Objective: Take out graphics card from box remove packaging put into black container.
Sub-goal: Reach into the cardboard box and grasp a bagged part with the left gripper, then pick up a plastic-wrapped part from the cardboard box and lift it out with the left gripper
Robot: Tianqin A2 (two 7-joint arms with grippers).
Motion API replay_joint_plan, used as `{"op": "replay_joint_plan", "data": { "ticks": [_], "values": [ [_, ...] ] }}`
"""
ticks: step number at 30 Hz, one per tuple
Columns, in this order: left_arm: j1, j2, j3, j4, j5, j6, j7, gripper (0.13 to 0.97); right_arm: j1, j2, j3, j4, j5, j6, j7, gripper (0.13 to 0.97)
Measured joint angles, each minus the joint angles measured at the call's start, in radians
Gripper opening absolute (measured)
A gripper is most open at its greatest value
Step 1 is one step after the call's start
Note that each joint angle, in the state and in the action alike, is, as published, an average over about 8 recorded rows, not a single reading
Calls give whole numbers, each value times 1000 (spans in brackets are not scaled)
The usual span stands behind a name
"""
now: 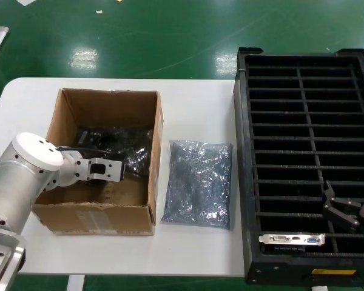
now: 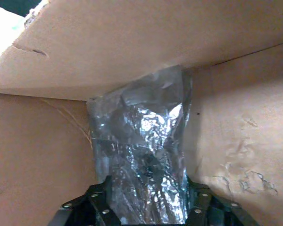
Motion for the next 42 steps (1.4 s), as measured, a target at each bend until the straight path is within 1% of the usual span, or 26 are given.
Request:
{"op": "replay_joint_plan", "data": {
  "ticks": [8,9,17,18,26,29,31,34,37,42],
  "values": [
    [-2,1,-10,0,-30,-17,40,466,0,0,0,0,0,0,0,966],
    [-2,0,-11,0,-33,-18,44,466,0,0,0,0,0,0,0,966],
    [-1,-8,-11,-10,-48,-19,68,290,0,0,0,0,0,0,0,966],
    [0,-10,-12,-13,-50,-19,72,290,0,0,0,0,0,0,0,966],
    [8,-22,-17,-39,-68,-24,101,181,0,0,0,0,0,0,0,966],
    [15,-29,-12,-64,-67,-22,93,171,0,0,0,0,0,0,0,966],
    [22,-35,-5,-90,-61,-19,77,160,0,0,0,0,0,0,0,966],
    [40,-50,14,-151,-39,-15,28,145,0,0,0,0,0,0,0,966],
    [63,-73,38,-236,0,-9,-50,139,0,0,0,0,0,0,0,966],
    [108,-118,73,-398,89,0,-201,138,0,0,0,0,0,0,0,966]
  ]
}}
